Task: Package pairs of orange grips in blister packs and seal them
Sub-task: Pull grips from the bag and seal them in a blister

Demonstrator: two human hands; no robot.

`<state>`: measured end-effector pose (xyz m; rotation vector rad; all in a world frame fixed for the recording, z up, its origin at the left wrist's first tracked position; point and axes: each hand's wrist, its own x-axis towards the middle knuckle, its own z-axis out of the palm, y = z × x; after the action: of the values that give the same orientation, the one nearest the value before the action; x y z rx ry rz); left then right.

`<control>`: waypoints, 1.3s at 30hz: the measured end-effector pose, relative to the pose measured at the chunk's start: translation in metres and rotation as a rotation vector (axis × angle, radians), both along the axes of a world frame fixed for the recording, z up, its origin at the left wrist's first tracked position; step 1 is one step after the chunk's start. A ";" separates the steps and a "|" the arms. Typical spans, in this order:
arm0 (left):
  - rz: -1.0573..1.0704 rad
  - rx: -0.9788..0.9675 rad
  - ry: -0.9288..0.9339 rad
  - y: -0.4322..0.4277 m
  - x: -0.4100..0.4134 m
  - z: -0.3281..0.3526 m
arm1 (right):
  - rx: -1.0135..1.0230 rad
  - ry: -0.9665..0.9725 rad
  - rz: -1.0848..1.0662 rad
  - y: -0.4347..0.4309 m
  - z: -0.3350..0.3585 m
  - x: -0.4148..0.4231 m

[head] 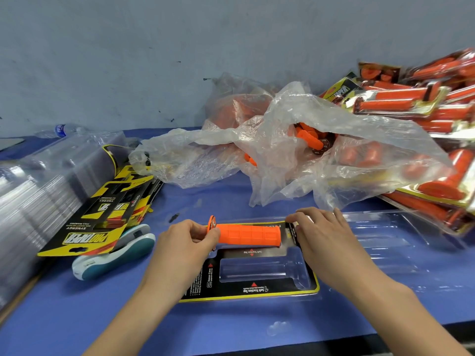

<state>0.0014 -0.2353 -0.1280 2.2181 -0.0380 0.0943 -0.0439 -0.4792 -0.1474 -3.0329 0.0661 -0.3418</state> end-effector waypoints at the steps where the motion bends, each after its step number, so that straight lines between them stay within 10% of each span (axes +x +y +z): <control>1: 0.004 0.012 -0.002 -0.001 0.000 -0.001 | 0.001 0.001 0.000 0.000 0.000 0.000; 11: -0.015 0.396 -0.114 0.002 -0.001 -0.011 | -0.006 0.018 0.011 0.000 -0.003 0.000; 39: -0.076 0.522 -0.207 0.009 -0.010 -0.007 | 0.069 0.020 -0.011 -0.002 -0.003 0.002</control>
<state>-0.0090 -0.2262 -0.1351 2.7150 -0.2901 0.3001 -0.0415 -0.4812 -0.1508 -2.9686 0.0939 -0.3028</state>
